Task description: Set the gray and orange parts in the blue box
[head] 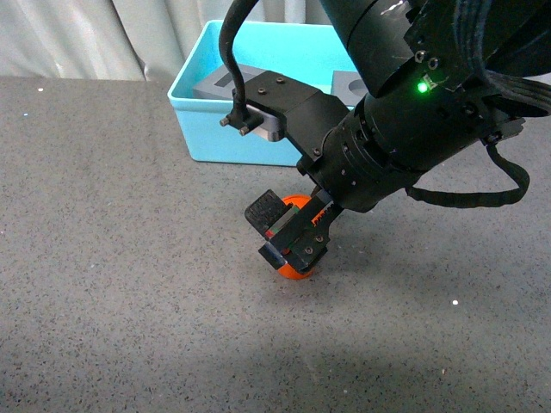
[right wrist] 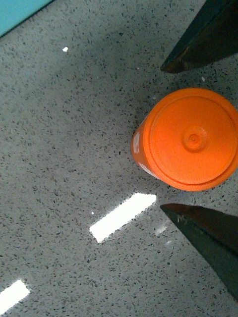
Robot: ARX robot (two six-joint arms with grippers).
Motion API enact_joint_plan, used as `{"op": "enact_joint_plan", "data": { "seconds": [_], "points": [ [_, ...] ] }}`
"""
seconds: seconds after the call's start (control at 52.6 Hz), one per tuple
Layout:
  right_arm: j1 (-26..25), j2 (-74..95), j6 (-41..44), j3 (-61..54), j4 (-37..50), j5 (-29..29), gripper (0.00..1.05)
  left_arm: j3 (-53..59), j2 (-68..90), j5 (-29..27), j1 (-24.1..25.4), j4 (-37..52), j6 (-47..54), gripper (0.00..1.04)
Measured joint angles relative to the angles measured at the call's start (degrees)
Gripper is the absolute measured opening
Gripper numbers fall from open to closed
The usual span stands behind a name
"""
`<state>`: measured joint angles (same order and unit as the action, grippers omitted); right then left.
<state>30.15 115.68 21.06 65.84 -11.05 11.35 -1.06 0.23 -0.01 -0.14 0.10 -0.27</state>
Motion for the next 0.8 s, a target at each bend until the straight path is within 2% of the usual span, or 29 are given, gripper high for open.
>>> {"op": "enact_joint_plan", "data": {
  "seconds": [0.19,0.342,0.513,0.627,0.798],
  "points": [
    [0.11,0.70,0.15,0.85,-1.07,-1.01,0.46,0.00,0.00,0.00,0.00,0.00,0.00,0.98],
    [-0.20,0.37,0.00,0.83,-0.70,-0.98,0.44,0.00,0.00,0.00,0.00,0.00,0.00,0.98],
    [-3.61,-6.45,-2.36,1.14,1.68,3.32,0.44,0.00,0.00,-0.02,0.00,-0.02,0.00,0.98],
    [-7.58,-11.32,-4.04,6.10,2.21,4.13,0.44,0.00,0.00,0.00,0.00,-0.02,0.00,0.98],
    [-10.78,-9.03,-5.84,14.38,1.88,3.82,0.44,0.00,0.00,0.00,0.00,-0.02,0.00,0.98]
  ]
}}
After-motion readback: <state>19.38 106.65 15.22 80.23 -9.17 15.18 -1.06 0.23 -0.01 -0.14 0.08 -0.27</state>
